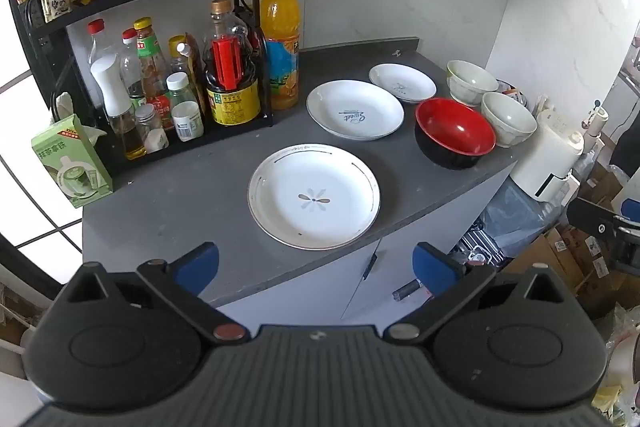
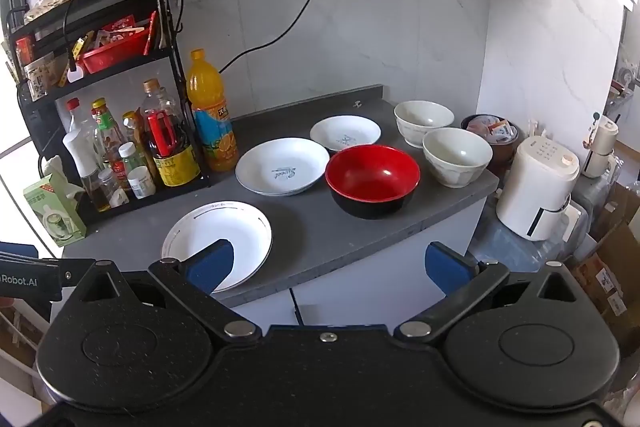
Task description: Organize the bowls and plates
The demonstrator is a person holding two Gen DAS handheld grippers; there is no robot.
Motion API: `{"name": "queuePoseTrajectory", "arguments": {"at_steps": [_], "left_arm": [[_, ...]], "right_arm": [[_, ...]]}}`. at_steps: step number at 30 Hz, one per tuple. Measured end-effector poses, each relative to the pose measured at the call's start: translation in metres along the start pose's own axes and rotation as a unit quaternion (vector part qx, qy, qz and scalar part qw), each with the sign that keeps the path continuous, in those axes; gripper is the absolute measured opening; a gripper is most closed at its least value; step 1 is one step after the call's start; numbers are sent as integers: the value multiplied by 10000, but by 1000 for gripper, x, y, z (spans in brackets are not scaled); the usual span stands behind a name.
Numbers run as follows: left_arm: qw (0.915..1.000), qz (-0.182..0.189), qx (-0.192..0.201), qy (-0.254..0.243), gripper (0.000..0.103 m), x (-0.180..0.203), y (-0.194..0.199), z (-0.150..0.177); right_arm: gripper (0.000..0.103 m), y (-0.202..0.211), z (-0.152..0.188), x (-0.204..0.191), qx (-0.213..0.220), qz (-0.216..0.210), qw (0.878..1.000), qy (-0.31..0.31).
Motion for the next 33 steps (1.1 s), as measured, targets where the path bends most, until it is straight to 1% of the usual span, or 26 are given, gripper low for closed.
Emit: {"name": "queuePoseTrajectory", "arguments": {"at_steps": [2,13,16,23,33], "left_arm": [[9999,99,15,25,102,-13,-1,-1],[9998,178,66,-1,102,-4,0,0],[9998,117,122,-59,102,1,1,0],[9999,10,124,-26,102,2,1,-5],[9999,24,109,44,102,0,3,-6]], "right_arm": [[103,-1,1,3,17,-18,10000,1],[103,-3,5,9,-7,9,10000,37],[103,-3,4,12,-5,27,10000,34],[103,-5,5,11,-3,27,10000,38],[103,-7,4,11,0,11,10000,23]]}}
Point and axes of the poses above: each gripper's, at about its wrist camera, not at the fingertips, and y roughly against the way its jaws point, x to its right, z to its underside, the point moved 3 cm from there along -y, roughly the way its jaws point, and after that the axes turned 12 degrees about -z, right-handed, at the moved point
